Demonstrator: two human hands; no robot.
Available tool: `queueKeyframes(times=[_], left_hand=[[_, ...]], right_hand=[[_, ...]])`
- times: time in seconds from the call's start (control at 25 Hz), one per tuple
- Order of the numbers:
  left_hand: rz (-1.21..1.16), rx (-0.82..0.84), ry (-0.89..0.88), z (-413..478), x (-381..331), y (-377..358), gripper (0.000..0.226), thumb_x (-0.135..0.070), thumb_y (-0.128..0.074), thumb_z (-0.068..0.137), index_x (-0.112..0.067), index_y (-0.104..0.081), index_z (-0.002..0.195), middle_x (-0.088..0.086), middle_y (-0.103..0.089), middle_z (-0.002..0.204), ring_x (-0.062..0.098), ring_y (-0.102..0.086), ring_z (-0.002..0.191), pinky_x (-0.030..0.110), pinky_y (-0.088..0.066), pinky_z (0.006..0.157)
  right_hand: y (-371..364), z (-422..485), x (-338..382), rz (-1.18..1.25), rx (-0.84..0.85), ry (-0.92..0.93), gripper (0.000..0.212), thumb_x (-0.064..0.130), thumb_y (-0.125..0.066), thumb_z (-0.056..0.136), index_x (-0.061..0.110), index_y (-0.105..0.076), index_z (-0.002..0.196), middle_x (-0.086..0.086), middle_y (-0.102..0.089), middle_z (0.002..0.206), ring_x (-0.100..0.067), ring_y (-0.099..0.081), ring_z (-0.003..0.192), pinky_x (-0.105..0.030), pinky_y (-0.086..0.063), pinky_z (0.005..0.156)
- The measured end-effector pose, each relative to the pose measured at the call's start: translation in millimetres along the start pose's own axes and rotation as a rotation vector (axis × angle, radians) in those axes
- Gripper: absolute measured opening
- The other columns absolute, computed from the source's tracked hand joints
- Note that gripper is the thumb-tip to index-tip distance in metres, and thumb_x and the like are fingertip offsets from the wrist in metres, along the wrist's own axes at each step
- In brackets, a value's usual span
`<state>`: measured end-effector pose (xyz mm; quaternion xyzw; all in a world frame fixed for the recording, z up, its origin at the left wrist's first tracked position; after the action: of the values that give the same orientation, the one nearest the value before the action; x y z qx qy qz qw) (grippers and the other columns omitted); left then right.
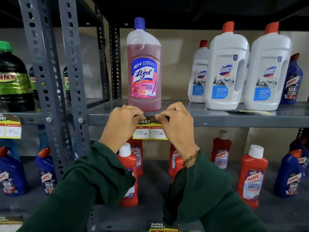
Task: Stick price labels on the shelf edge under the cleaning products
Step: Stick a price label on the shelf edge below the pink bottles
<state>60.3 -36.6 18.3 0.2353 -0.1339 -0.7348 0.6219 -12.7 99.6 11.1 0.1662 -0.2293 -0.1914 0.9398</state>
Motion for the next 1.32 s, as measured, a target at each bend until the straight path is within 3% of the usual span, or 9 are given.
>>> queueKeyframes(times=[0.24, 0.32, 0.44, 0.64, 0.92, 1.04, 1.16, 1.24, 1.32], left_hand=[[-0.020, -0.062, 0.013, -3.7, 0.3, -7.7, 0.004, -0.008, -0.070, 0.077, -0.004, -0.068, 0.075, 0.011, -0.071, 0.079, 0.024, -0.063, 0.072, 0.043, -0.054, 0.068], [-0.061, -0.077, 0.060, -5.7, 2.7, -11.0, 0.010, -0.008, -0.069, 0.078, -0.005, -0.069, 0.088, 0.013, -0.072, 0.091, 0.026, -0.065, 0.085, 0.038, -0.052, 0.082], [-0.012, -0.043, 0.042, -4.8, 6.6, -17.6, 0.026, -0.027, -0.059, 0.085, -0.009, -0.068, 0.102, 0.011, -0.072, 0.103, 0.026, -0.062, 0.102, 0.035, -0.041, 0.094], [0.042, -0.065, 0.041, -4.7, 9.3, -19.7, 0.035, -0.043, -0.049, 0.084, -0.018, -0.072, 0.093, 0.001, -0.076, 0.091, 0.017, -0.068, 0.089, 0.044, -0.048, 0.086], [-0.109, -0.030, 0.051, -5.4, 12.7, -11.1, 0.021, -0.015, -0.056, 0.089, -0.015, -0.066, 0.107, 0.002, -0.071, 0.105, 0.009, -0.060, 0.088, 0.026, -0.039, 0.085], [-0.179, 0.068, 0.062, -7.1, 18.1, -3.6, 0.030, -0.010, -0.047, 0.093, -0.017, -0.056, 0.121, 0.000, -0.066, 0.113, 0.008, -0.056, 0.100, 0.013, -0.038, 0.085], [-0.260, 0.079, 0.156, -8.0, 14.6, 0.6, 0.046, 0.008, -0.038, 0.091, -0.022, -0.052, 0.124, -0.003, -0.059, 0.116, 0.006, -0.051, 0.106, -0.005, -0.038, 0.068], [-0.270, -0.044, 0.158, -6.1, -6.8, -3.4, 0.054, 0.017, -0.033, 0.085, -0.020, -0.057, 0.117, -0.003, -0.057, 0.122, 0.011, -0.053, 0.109, 0.008, -0.047, 0.077], [-0.223, -0.143, 0.059, 3.0, -38.8, -19.6, 0.051, 0.014, -0.034, 0.079, -0.014, -0.060, 0.112, 0.003, -0.060, 0.122, 0.019, -0.052, 0.114, 0.035, -0.044, 0.098]], right_hand=[[-1.7, -2.5, -0.4, 0.037, -0.026, -0.029, 0.019, 0.025, -0.066, 0.080, 0.006, -0.063, 0.081, -0.011, -0.060, 0.097, -0.013, -0.050, 0.074, -0.025, -0.037, 0.064], [0.1, -1.4, 1.6, 0.035, 0.022, -0.024, 0.028, 0.024, -0.066, 0.081, 0.008, -0.056, 0.102, -0.012, -0.057, 0.117, -0.021, -0.056, 0.098, -0.029, -0.043, 0.079], [-2.3, 3.2, 0.5, -0.064, 0.156, -0.004, 0.048, 0.034, -0.059, 0.085, 0.009, -0.047, 0.124, -0.017, -0.052, 0.134, -0.031, -0.042, 0.127, -0.041, -0.030, 0.109], [-8.7, 3.1, -4.8, -0.117, 0.033, 0.072, 0.033, 0.042, -0.058, 0.083, 0.013, -0.069, 0.095, -0.010, -0.075, 0.089, -0.027, -0.065, 0.085, -0.037, -0.049, 0.080], [3.0, 3.3, -9.7, -0.154, 0.112, 0.149, 0.019, 0.020, -0.046, 0.092, 0.012, -0.061, 0.100, -0.012, -0.072, 0.091, -0.029, -0.062, 0.081, -0.031, -0.041, 0.061], [5.3, 3.3, -9.8, -0.144, 0.183, 0.158, 0.019, 0.015, -0.049, 0.090, 0.012, -0.056, 0.108, -0.011, -0.071, 0.099, -0.029, -0.062, 0.088, -0.033, -0.042, 0.063], [6.9, 8.8, -17.0, -0.075, 0.258, 0.157, 0.022, 0.007, -0.051, 0.087, 0.012, -0.057, 0.108, -0.012, -0.070, 0.106, -0.031, -0.062, 0.095, -0.039, -0.052, 0.076], [18.7, 14.7, -25.7, 0.087, 0.233, 0.112, 0.031, -0.005, -0.043, 0.086, 0.008, -0.058, 0.110, -0.014, -0.066, 0.114, -0.028, -0.060, 0.102, -0.029, -0.046, 0.090], [40.8, 20.7, -40.1, 0.169, 0.123, 0.036, 0.038, -0.012, -0.039, 0.085, 0.006, -0.058, 0.112, -0.014, -0.064, 0.116, -0.021, -0.057, 0.103, -0.012, -0.035, 0.086]])
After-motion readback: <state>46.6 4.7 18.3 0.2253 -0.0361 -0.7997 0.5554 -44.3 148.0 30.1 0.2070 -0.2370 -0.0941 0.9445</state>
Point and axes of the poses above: each hand's wrist, its own z-axis towards the middle knuckle, its own y-axis out of the back of the hand, x = y × z, the point moved 1 cm from there along z, towards the middle knuckle
